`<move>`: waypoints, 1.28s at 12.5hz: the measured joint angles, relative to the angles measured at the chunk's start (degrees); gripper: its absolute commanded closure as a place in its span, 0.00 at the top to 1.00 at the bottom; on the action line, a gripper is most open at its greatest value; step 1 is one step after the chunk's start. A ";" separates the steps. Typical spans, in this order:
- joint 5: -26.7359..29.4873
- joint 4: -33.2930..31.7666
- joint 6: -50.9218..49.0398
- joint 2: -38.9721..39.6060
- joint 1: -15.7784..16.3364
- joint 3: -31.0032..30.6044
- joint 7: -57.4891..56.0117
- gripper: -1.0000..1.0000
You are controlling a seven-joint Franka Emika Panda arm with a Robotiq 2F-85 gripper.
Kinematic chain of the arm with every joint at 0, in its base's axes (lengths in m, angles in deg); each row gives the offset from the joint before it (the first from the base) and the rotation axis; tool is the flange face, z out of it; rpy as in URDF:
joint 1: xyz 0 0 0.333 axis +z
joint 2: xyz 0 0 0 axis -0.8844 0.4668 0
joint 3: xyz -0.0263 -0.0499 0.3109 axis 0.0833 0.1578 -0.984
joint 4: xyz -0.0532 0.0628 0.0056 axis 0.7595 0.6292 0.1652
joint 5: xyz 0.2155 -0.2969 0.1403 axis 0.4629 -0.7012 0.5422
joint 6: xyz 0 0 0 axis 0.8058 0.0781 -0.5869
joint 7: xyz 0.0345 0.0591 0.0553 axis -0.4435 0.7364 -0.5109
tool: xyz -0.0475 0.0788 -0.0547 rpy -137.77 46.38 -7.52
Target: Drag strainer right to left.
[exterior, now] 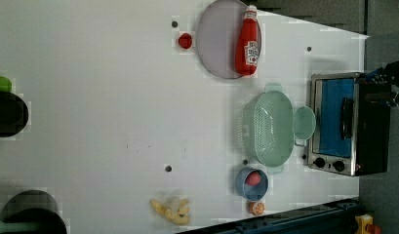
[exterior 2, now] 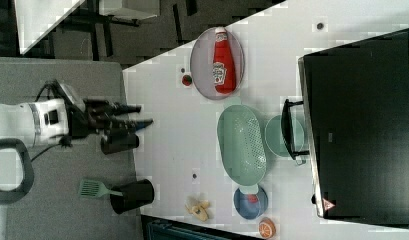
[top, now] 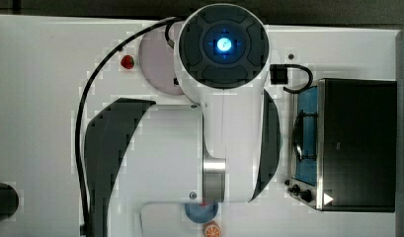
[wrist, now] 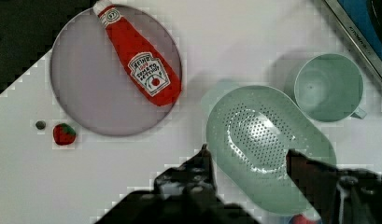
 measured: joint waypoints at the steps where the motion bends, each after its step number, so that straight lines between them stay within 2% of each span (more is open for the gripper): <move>1: -0.83 -4.92 -7.29 -5.29 -0.03 0.31 0.46 0.79; 3: -1.41 -11.75 -15.60 -17.50 -0.76 1.57 3.14 1.00; 6: -1.50 -10.24 -15.33 -29.71 -1.82 2.31 5.63 1.00; 8: -1.09 -9.34 -12.48 -31.90 -2.16 1.70 6.19 1.00; 11: -1.96 -14.55 -2.56 -25.60 -2.13 -0.19 7.66 1.00; 14: 0.13 -23.50 10.83 -12.10 -0.40 0.98 12.51 1.00; 16: -0.80 -28.98 19.00 -2.79 -1.49 -0.65 18.62 1.00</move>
